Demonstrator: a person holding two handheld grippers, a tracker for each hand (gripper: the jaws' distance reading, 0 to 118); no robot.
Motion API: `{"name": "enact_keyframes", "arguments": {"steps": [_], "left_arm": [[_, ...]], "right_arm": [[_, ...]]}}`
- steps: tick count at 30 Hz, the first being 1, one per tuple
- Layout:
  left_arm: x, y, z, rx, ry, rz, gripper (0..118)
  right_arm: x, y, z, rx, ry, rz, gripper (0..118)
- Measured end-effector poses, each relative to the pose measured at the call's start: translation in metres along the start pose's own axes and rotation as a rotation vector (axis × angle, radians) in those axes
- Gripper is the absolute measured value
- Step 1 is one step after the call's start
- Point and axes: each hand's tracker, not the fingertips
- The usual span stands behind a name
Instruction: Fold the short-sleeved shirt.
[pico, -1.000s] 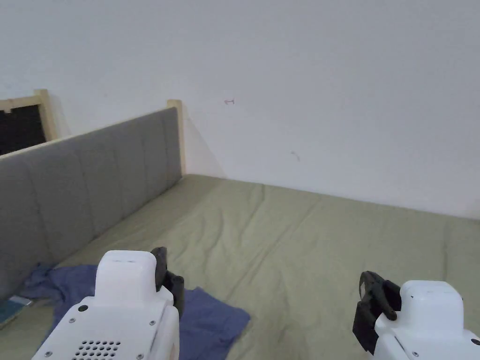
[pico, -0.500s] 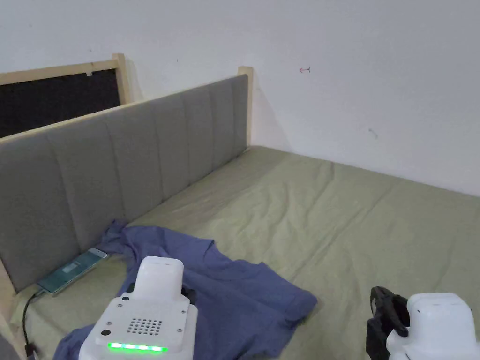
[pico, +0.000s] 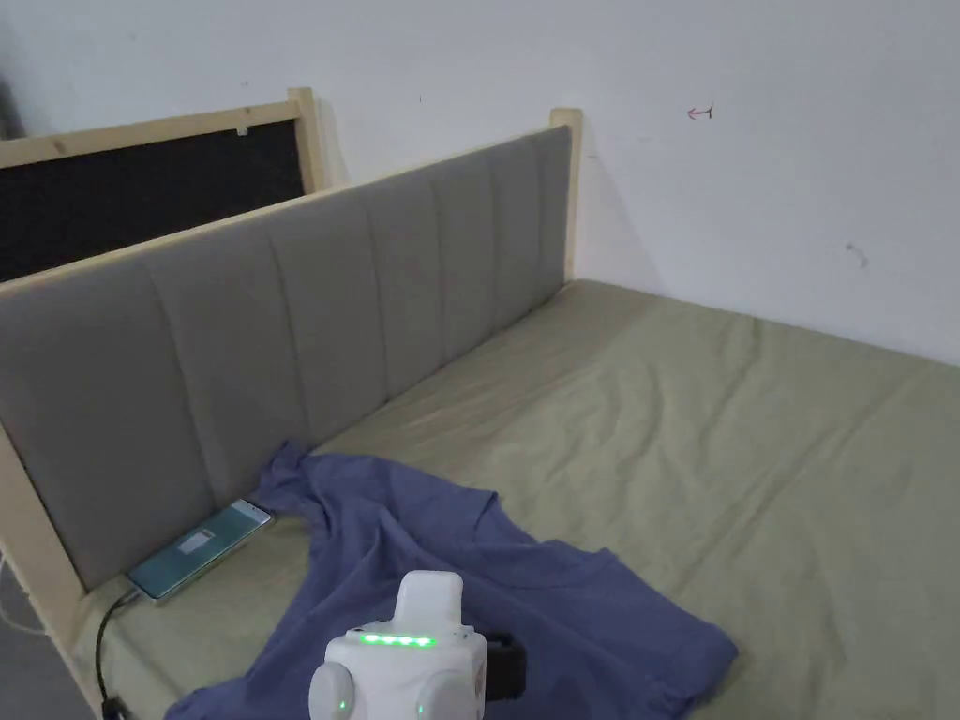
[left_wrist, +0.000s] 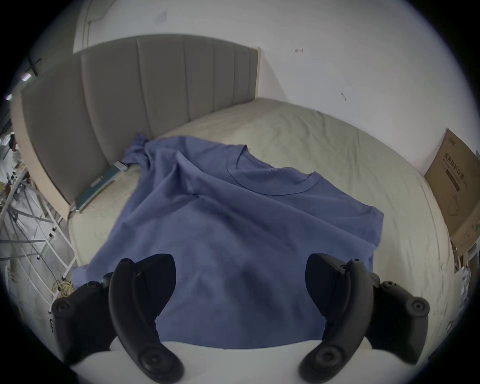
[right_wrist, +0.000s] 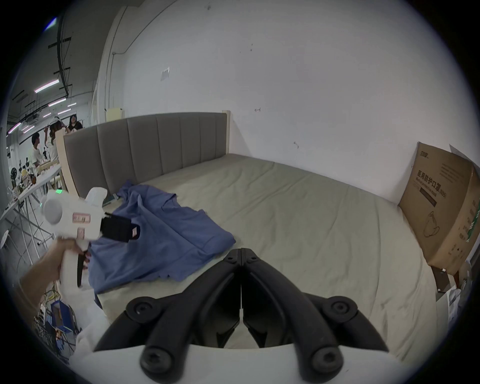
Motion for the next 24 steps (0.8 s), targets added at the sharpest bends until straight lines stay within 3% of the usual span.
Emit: {"name": "enact_keyframes", "arguments": {"steps": [4,5,6,8,9,10,11,12,15,19,22,24], "left_arm": [[-0.006,0.003,-0.044,-0.082,0.091,-0.019,105],[-0.007,0.0,-0.055,-0.142,0.076,-0.012,103],[-0.007,-0.005,-0.064,-0.198,0.045,0.004,90],[-0.006,-0.01,-0.058,-0.114,0.063,0.005,91],[-0.005,-0.005,-0.055,-0.14,0.064,0.007,85],[-0.008,-0.002,-0.051,-0.144,0.056,0.012,72],[-0.01,-0.001,-0.048,-0.132,0.044,0.027,49],[-0.013,0.001,-0.045,-0.115,0.042,0.047,0],[-0.02,-0.004,-0.056,-0.135,0.027,0.091,0],[-0.026,0.009,-0.045,-0.152,-0.004,0.14,0],[-0.025,0.018,-0.018,-0.048,-0.052,0.198,0],[-0.017,0.034,0.006,0.004,-0.094,0.161,0]], "right_arm": [[-0.001,-0.007,-0.012,-0.042,0.017,0.016,0],[0.0,-0.009,-0.014,-0.048,0.02,0.02,0],[0.0,-0.011,-0.015,-0.053,0.02,0.022,0],[0.003,-0.015,-0.017,-0.068,0.019,0.027,0],[0.005,-0.016,-0.018,-0.076,0.016,0.028,0],[0.007,-0.018,-0.018,-0.08,0.013,0.026,0],[0.009,-0.019,-0.019,-0.084,0.007,0.018,0],[0.011,-0.02,-0.019,-0.091,0.001,0.002,0],[0.02,-0.024,-0.017,-0.104,0.004,-0.041,0],[0.031,-0.026,-0.008,-0.105,-0.04,-0.02,0],[0.044,-0.023,0.002,-0.096,-0.069,-0.051,0],[0.054,-0.022,0.01,-0.082,-0.079,-0.084,0]]}}
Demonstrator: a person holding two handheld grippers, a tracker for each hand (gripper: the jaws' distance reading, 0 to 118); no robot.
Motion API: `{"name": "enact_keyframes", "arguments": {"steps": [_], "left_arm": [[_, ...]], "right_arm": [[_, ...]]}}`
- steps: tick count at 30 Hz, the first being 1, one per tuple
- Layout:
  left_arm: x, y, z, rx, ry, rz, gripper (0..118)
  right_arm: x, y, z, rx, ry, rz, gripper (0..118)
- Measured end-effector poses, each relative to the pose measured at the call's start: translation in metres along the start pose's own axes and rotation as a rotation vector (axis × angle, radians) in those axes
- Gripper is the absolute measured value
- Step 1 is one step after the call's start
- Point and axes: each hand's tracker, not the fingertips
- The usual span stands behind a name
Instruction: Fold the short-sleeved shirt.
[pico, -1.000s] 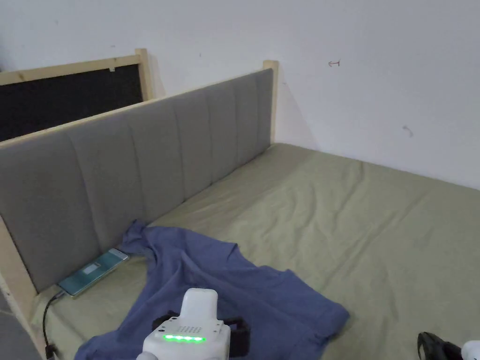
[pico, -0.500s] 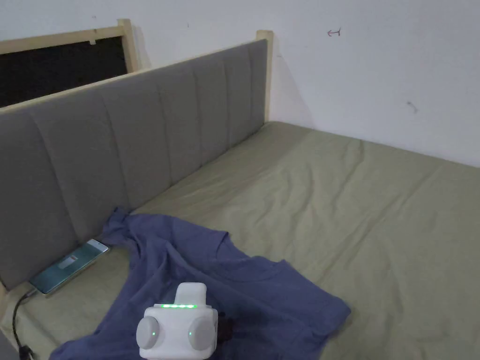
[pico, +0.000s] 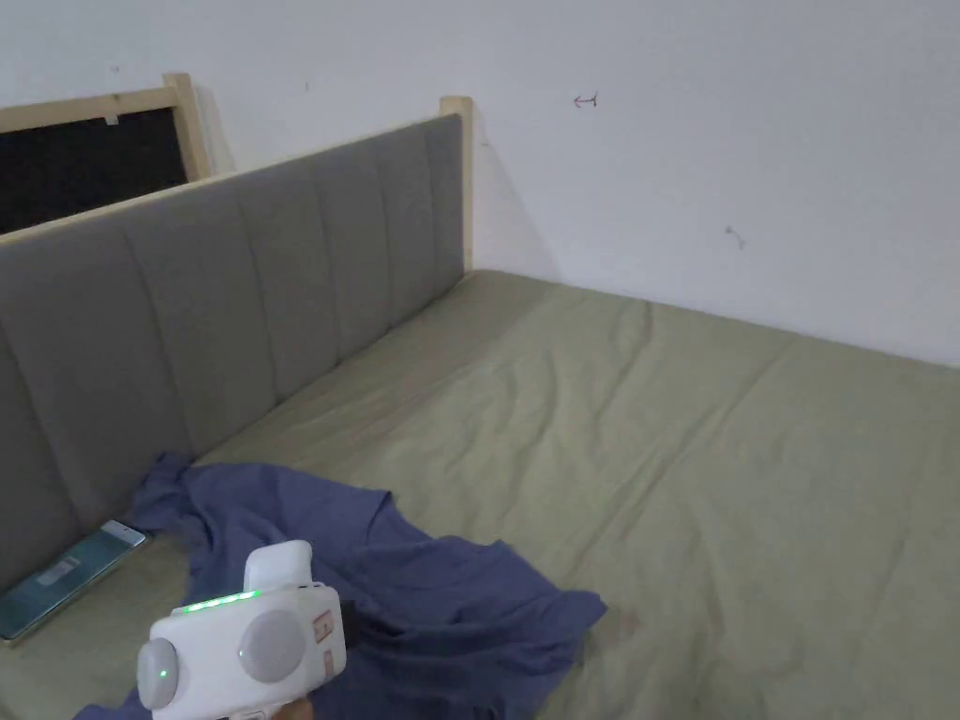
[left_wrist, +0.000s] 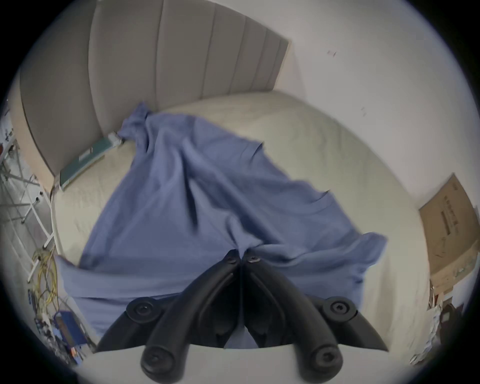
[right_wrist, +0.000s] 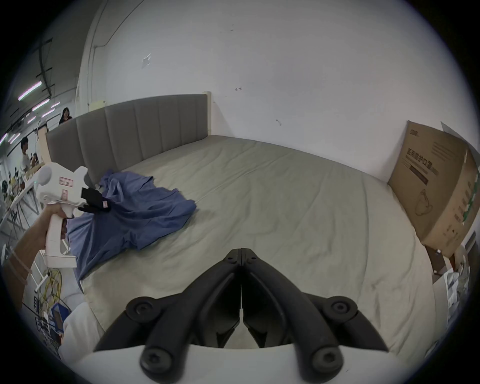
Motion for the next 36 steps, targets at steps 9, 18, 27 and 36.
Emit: {"name": "enact_keyframes", "arguments": {"steps": [9,18,27,36], "left_arm": [[0.113,0.05,0.09,0.177,-0.245,-0.168,0],[0.3,0.007,0.179,0.192,-0.754,-0.503,0],[0.39,-0.095,0.2,0.055,-1.017,-0.706,0],[0.438,-0.273,0.083,-0.388,-0.833,-0.975,0]], "right_arm": [[0.047,0.005,0.048,0.082,-0.114,-0.077,0],[0.113,0.008,0.124,0.185,-0.325,-0.144,0],[0.185,-0.014,0.203,0.245,-0.559,-0.254,0],[0.226,-0.08,0.196,0.084,-0.592,-0.414,0]]}}
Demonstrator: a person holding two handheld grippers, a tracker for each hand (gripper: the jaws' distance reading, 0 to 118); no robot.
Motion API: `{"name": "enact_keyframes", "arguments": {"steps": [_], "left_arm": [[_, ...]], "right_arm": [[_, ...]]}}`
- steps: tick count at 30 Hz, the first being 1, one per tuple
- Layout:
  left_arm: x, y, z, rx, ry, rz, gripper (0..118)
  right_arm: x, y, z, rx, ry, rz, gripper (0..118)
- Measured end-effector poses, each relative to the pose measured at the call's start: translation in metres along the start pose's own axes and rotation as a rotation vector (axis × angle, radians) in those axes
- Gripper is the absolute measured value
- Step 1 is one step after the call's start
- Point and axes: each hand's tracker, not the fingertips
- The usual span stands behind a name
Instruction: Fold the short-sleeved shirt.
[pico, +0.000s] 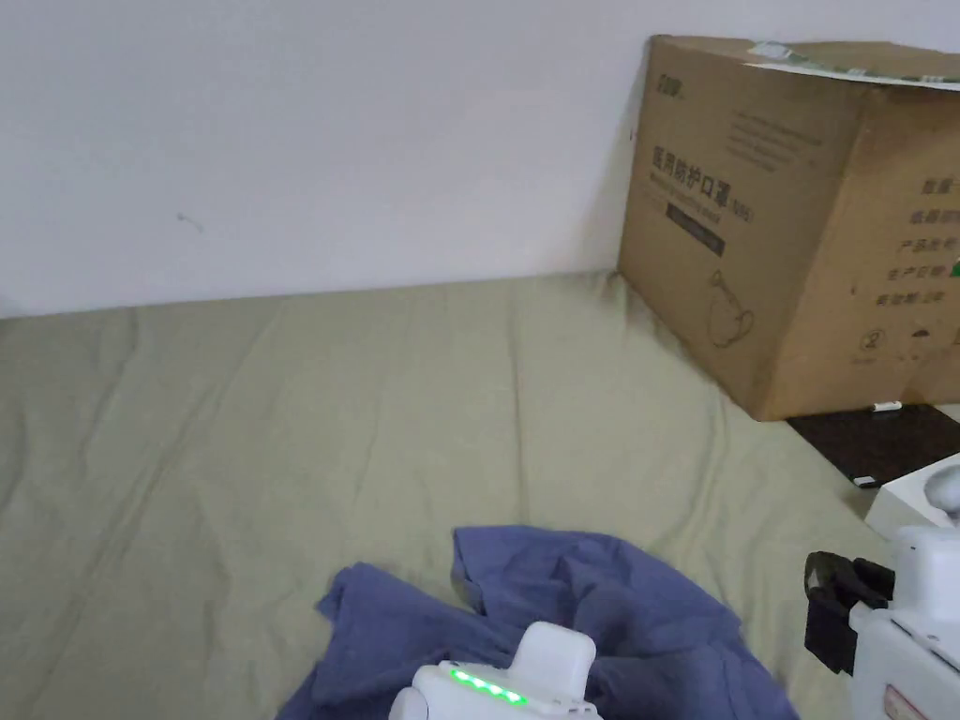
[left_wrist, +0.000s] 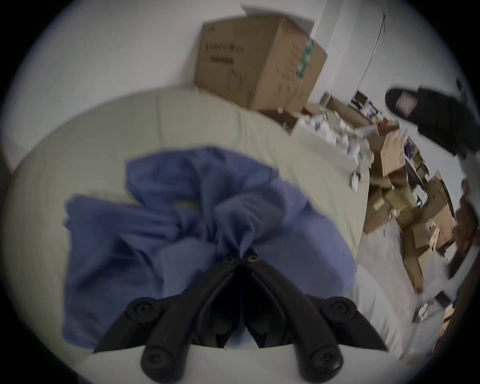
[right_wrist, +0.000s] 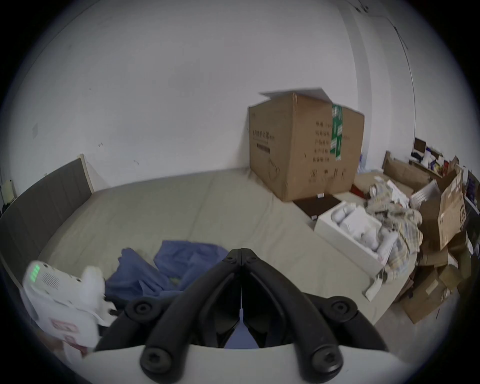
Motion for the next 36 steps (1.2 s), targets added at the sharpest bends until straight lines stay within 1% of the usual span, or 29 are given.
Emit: {"name": "enact_keyframes", "arguments": {"steps": [3,4,5,6,7,8,9,10,12,13,14,15,16,17,18,19,21,22,25,26,27,28,29,30,32,33,36], "left_arm": [[0.0,-0.008,-0.015,-0.064,0.001,0.017,2],[-0.002,-0.007,-0.012,-0.049,0.002,0.03,9],[-0.006,-0.006,-0.007,-0.032,-0.015,0.047,27],[-0.009,-0.003,-0.001,-0.022,-0.036,0.068,65],[-0.012,0.0,0.007,-0.016,-0.036,0.085,97],[-0.014,0.002,0.015,-0.001,-0.031,0.092,116],[-0.018,0.005,0.03,0.063,-0.019,0.098,118],[-0.024,0.009,0.044,0.109,-0.012,0.108,115],[-0.038,0.012,0.064,0.115,0.037,0.146,113],[-0.047,0.01,0.074,0.143,0.055,0.172,105],[-0.055,0.005,0.081,0.169,0.065,0.191,86],[-0.064,-0.003,0.088,0.182,0.105,0.216,40],[-0.073,-0.011,0.089,0.164,0.16,0.234,6],[-0.081,-0.02,0.087,0.139,0.214,0.245,0],[-0.091,-0.031,0.085,0.114,0.255,0.242,0],[-0.1,-0.039,0.084,0.094,0.267,0.26,0],[-0.119,-0.053,0.086,0.077,0.248,0.337,0],[-0.125,-0.054,0.086,0.074,0.242,0.366,0],[-0.147,-0.04,0.09,0.083,0.278,0.373,0],[-0.154,-0.03,0.09,0.082,0.291,0.367,8],[-0.162,-0.016,0.089,0.086,0.315,0.363,47],[-0.173,0.0,0.089,0.088,0.318,0.366,78],[-0.183,0.015,0.087,0.085,0.322,0.366,92],[-0.192,0.029,0.083,0.089,0.31,0.381,94],[-0.21,0.055,0.073,0.113,0.25,0.429,94],[-0.22,0.067,0.064,0.095,0.246,0.465,92],[-0.24,0.089,0.034,0.033,0.263,0.503,93]], "right_arm": [[0.005,-0.012,-0.013,-0.056,-0.005,-0.016,0],[0.006,-0.015,-0.016,-0.062,0.002,-0.02,0],[0.005,-0.017,-0.017,-0.069,0.008,-0.022,0],[0.004,-0.019,-0.02,-0.075,0.012,-0.02,0],[0.001,-0.02,-0.021,-0.082,0.018,-0.013,0],[-0.002,-0.021,-0.023,-0.088,0.022,-0.007,0],[-0.005,-0.021,-0.024,-0.094,0.031,0.003,0],[-0.009,-0.021,-0.025,-0.095,0.042,0.012,0],[-0.016,-0.021,-0.025,-0.098,0.065,0.024,0],[-0.02,-0.022,-0.026,-0.099,0.078,0.03,0],[-0.024,-0.022,-0.027,-0.099,0.084,0.032,0],[-0.028,-0.024,-0.027,-0.101,0.096,0.036,0],[-0.032,-0.025,-0.028,-0.104,0.11,0.038,0],[-0.035,-0.026,-0.03,-0.107,0.119,0.037,0],[-0.038,-0.028,-0.032,-0.113,0.128,0.035,0],[-0.04,-0.029,-0.033,-0.119,0.136,0.035,0],[-0.046,-0.033,-0.037,-0.131,0.151,0.04,0],[-0.048,-0.035,-0.039,-0.138,0.153,0.046,0],[-0.05,-0.038,-0.045,-0.157,0.156,0.057,0],[-0.05,-0.039,-0.047,-0.162,0.155,0.056,0],[-0.049,-0.04,-0.049,-0.167,0.154,0.052,0],[-0.048,-0.041,-0.052,-0.172,0.156,0.049,0],[-0.048,-0.042,-0.054,-0.177,0.153,0.047,0],[-0.048,-0.043,-0.056,-0.184,0.147,0.047,0],[-0.045,-0.044,-0.059,-0.192,0.141,0.052,0],[-0.044,-0.045,-0.061,-0.197,0.138,0.054,0],[-0.04,-0.049,-0.067,-0.214,0.124,0.063,0]]}}
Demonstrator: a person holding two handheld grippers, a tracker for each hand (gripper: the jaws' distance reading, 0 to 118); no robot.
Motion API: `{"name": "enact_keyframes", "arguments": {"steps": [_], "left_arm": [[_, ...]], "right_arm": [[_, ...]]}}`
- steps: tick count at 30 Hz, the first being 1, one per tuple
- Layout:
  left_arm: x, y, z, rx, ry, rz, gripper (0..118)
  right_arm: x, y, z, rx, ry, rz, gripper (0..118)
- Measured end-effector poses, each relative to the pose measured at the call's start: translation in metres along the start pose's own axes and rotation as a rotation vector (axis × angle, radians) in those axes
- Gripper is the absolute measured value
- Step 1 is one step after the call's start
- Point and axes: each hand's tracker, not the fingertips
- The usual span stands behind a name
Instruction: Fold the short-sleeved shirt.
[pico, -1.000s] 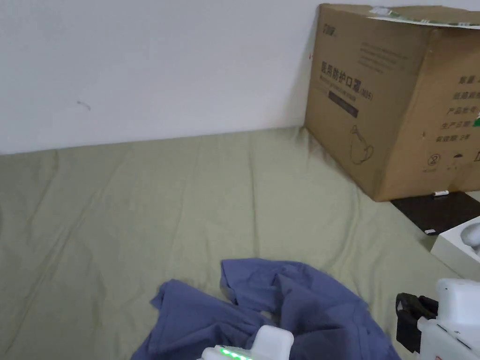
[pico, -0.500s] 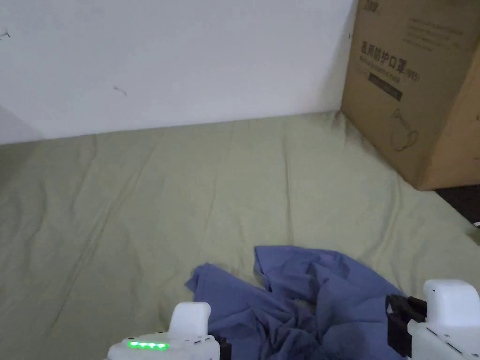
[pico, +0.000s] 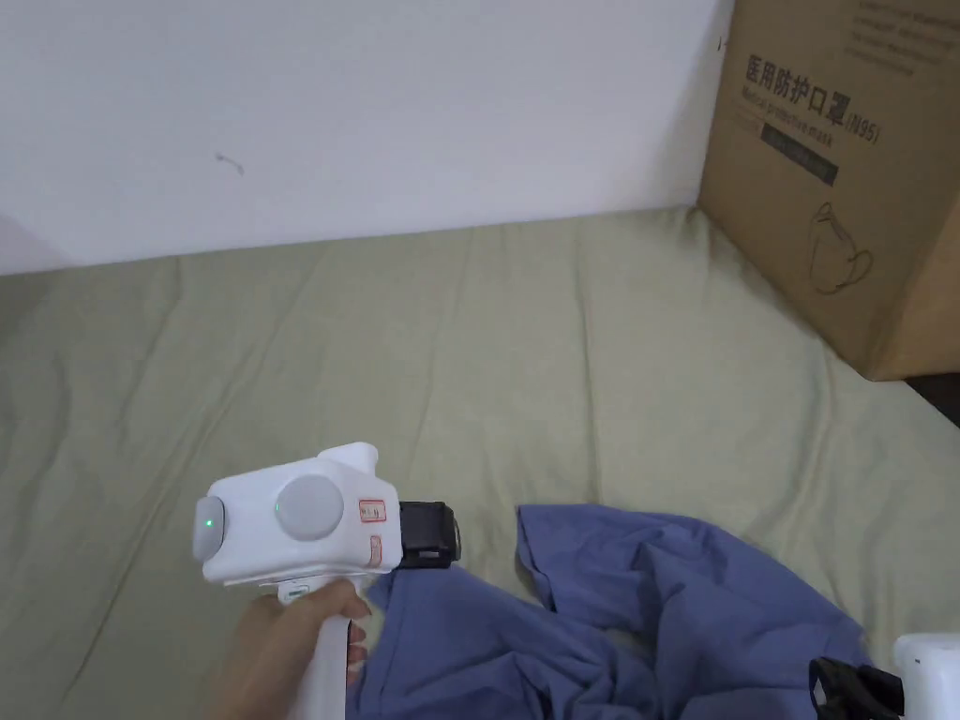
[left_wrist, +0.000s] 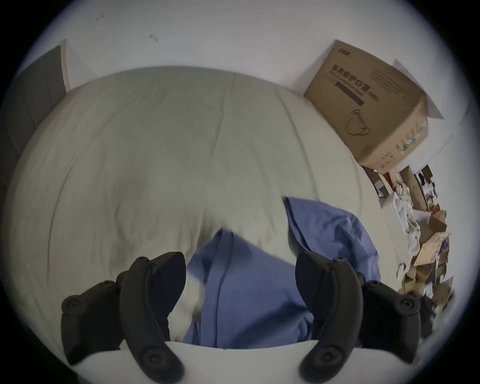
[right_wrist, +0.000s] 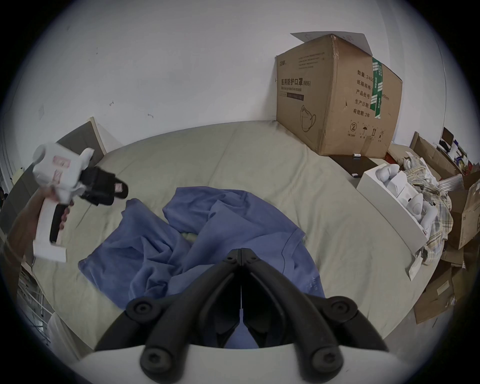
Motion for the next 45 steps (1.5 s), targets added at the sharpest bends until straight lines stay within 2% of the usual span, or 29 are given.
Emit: {"name": "enact_keyframes", "arguments": {"steps": [4,6,7,8,9,10,11,12,14,17,19,20,22,23,24,27,31,32,33,35,36,37,38,39,40,42,45], "left_arm": [[-0.006,0.006,-0.05,-0.132,0.003,0.071,90],[-0.007,-0.002,-0.068,-0.19,0.029,0.048,73],[-0.003,-0.006,-0.065,-0.144,0.077,-0.021,68],[0.001,-0.006,-0.062,-0.132,0.071,-0.033,62],[0.002,-0.004,-0.057,-0.131,0.063,-0.019,26],[-0.004,-0.003,-0.052,-0.111,0.045,0.006,4],[-0.012,-0.006,-0.053,-0.106,-0.026,0.1,4],[-0.017,-0.005,-0.057,-0.13,-0.016,0.146,4],[-0.015,-0.006,-0.055,-0.116,-0.022,0.058,4],[-0.008,-0.004,-0.039,-0.095,-0.008,0.021,4],[-0.005,-0.006,-0.023,-0.055,-0.008,-0.015,4],[-0.004,-0.006,-0.014,-0.03,-0.019,-0.03,4],[-0.002,-0.007,0.005,0.009,-0.036,-0.046,4],[-0.002,-0.009,0.017,0.031,-0.049,-0.062,4],[-0.001,-0.009,0.025,0.049,-0.051,-0.075,4],[-0.002,-0.012,0.054,0.106,-0.032,-0.114,4],[-0.01,-0.016,0.077,0.13,-0.017,-0.135,4],[-0.013,-0.016,0.081,0.138,-0.01,-0.139,4],[-0.016,-0.016,0.085,0.142,-0.005,-0.14,4],[-0.022,-0.016,0.089,0.154,0.013,-0.137,4],[-0.025,-0.015,0.091,0.152,0.023,-0.13,4],[-0.027,-0.015,0.092,0.153,0.029,-0.127,4],[-0.03,-0.014,0.094,0.156,0.035,-0.13,4],[-0.032,-0.013,0.096,0.157,0.044,-0.125,4],[-0.033,-0.014,0.1,0.161,0.053,-0.121,4],[-0.038,-0.012,0.108,0.168,0.052,-0.118,4],[-0.048,-0.002,0.123,0.173,0.048,-0.109,4]], "right_arm": [[0.004,-0.005,-0.007,-0.028,-0.015,0.005,0],[0.006,-0.008,-0.012,-0.045,-0.018,0.007,0],[0.007,-0.009,-0.015,-0.055,-0.019,0.007,0],[0.008,-0.01,-0.016,-0.06,-0.021,0.007,0],[0.008,-0.011,-0.018,-0.065,-0.025,0.006,0],[0.009,-0.012,-0.021,-0.069,-0.027,0.002,0],[0.009,-0.011,-0.023,-0.073,-0.027,-0.003,0],[0.01,-0.01,-0.026,-0.078,-0.027,-0.011,0],[0.011,-0.003,-0.029,-0.084,-0.005,-0.017,0],[0.019,0.025,-0.043,-0.086,0.065,-0.005,0],[0.028,0.055,-0.066,-0.114,0.143,0.011,1],[0.032,0.071,-0.079,-0.154,0.185,0.027,9],[0.037,0.099,-0.106,-0.156,0.177,0.057,73],[0.039,0.114,-0.125,-0.174,0.17,0.095,89],[0.041,0.124,-0.141,-0.214,0.167,0.113,90],[0.043,0.142,-0.204,-0.39,0.129,0.155,90],[0.039,0.134,-0.254,-0.475,0.201,0.119,89],[0.034,0.126,-0.262,-0.527,0.18,0.119,86],[0.029,0.117,-0.271,-0.582,0.167,0.148,71],[0.017,0.108,-0.265,-0.486,0.117,0.237,68],[0.016,0.114,-0.26,-0.495,0.113,0.243,60],[0.016,0.118,-0.257,-0.501,0.123,0.227,44],[0.016,0.122,-0.256,-0.502,0.113,0.23,15],[0.016,0.122,-0.252,-0.5,0.076,0.219,2],[0.019,0.125,-0.252,-0.524,0.097,0.162,2],[0.022,0.133,-0.247,-0.52,0.098,0.107,2],[0.03,0.158,-0.224,-0.462,0.093,0.104,2]]}}
